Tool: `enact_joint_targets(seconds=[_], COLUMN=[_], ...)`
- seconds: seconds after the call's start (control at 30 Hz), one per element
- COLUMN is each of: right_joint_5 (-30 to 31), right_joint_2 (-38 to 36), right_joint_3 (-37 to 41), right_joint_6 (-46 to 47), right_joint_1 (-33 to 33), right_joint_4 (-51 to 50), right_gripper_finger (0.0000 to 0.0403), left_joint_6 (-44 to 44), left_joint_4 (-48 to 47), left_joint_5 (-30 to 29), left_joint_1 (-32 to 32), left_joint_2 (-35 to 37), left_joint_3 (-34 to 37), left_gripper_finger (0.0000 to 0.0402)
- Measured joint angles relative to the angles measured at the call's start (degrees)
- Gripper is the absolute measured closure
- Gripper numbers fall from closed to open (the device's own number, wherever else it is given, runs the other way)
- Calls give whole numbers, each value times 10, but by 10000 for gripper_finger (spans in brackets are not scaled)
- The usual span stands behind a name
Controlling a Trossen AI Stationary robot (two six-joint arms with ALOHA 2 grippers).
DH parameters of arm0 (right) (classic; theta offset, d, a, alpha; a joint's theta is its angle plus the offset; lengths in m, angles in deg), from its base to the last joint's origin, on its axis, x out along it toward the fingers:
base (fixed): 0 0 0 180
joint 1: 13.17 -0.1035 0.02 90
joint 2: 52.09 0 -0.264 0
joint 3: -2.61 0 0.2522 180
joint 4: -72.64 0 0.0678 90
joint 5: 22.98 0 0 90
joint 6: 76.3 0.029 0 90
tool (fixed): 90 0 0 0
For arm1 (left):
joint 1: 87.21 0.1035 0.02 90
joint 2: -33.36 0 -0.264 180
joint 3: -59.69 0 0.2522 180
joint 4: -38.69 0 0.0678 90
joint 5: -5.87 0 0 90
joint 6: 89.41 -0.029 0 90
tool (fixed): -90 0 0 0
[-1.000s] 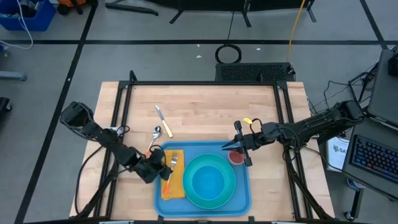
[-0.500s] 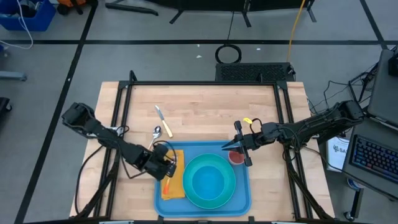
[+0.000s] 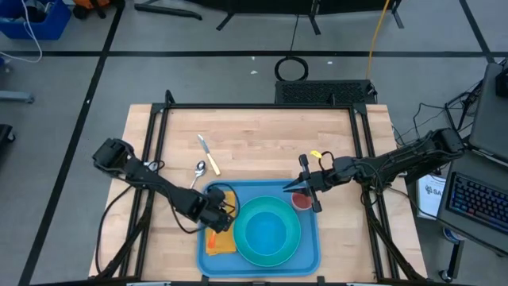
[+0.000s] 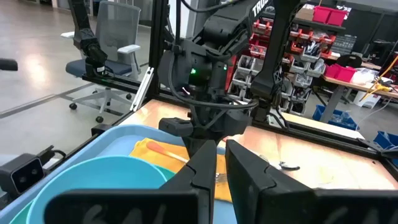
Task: Set up tray
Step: Put the orange fork on the yellow napkin
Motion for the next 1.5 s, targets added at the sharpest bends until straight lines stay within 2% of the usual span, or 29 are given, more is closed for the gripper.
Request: enact_joint_targets(seconds=[0.1,0.27,0.53,0.67,0.9,1.03,1.5], right_joint_5=[0,0,0,0,0,0,0], right_joint_2=[0,0,0,0,0,0,0], right_joint_3=[0,0,0,0,0,0,0], right_joint_6=[0,0,0,0,0,0,0], right_joint_1=[0,0,0,0,0,0,0], right_joint_4=[-1,-3,-4,-4,-6,-6,-8], right_gripper_finger=[374,374,374,374,374,374,374], left_joint_6=[0,-10,5,8,12,19,22], left_joint_4=[-18,10,9,6,5,13,-8], left_joint_5=[5,19,17,21,20,24,27], left_joint_1=[0,0,-1,-3,-4,-4,-7], left_joint_2=[-13,-34,-38,-38,-38,-39,-34], left_joint_3=[-1,-3,-3,-3,-2,-2,-1], left_gripper_finger=[263,263,266,291,358,380,374])
